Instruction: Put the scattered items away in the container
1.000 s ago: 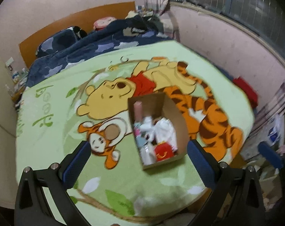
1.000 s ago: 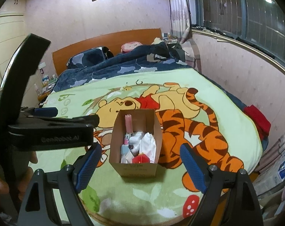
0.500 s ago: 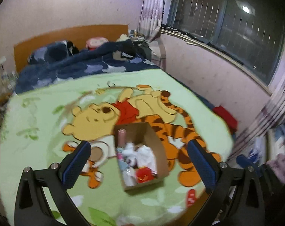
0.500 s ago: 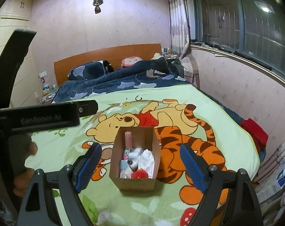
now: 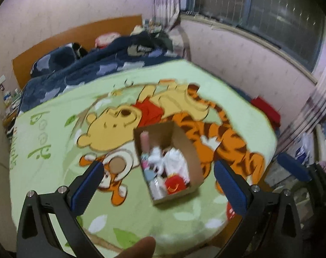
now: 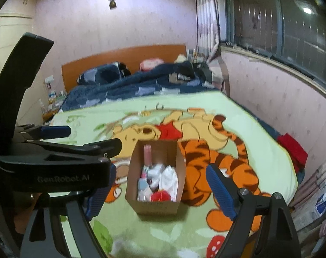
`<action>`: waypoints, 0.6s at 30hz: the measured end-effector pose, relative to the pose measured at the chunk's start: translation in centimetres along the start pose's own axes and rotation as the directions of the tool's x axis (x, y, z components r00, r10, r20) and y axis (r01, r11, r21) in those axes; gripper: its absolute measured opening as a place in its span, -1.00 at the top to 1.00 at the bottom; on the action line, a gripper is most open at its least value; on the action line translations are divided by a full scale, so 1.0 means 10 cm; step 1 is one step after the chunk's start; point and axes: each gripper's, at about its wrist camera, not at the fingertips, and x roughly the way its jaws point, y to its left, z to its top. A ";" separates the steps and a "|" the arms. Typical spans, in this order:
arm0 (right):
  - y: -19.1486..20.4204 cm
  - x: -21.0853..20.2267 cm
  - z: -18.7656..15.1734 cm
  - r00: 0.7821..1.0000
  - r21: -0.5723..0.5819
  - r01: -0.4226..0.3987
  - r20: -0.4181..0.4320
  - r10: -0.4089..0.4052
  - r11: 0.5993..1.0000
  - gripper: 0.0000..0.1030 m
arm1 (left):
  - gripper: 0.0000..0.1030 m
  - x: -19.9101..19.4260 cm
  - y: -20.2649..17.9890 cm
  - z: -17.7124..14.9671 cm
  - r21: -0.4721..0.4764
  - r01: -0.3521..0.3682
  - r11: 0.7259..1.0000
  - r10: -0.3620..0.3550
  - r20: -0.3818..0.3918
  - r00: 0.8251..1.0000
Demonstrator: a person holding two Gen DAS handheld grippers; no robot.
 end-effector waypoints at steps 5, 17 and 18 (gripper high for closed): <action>-0.01 0.16 -0.06 0.996 0.014 0.032 -0.080 -0.031 0.999 -0.73 | -1.00 0.16 0.08 -0.11 -0.012 -0.070 0.997 0.069 -0.068 0.995; -0.07 0.26 -0.05 0.991 0.031 0.074 -0.114 -0.070 0.997 -0.75 | -1.00 0.32 0.19 -0.18 -0.034 -0.079 0.996 0.073 -0.143 0.987; -0.07 0.26 -0.05 0.991 0.031 0.074 -0.115 -0.070 0.997 -0.75 | -1.00 0.32 0.19 -0.18 -0.035 -0.076 0.997 0.070 -0.147 0.987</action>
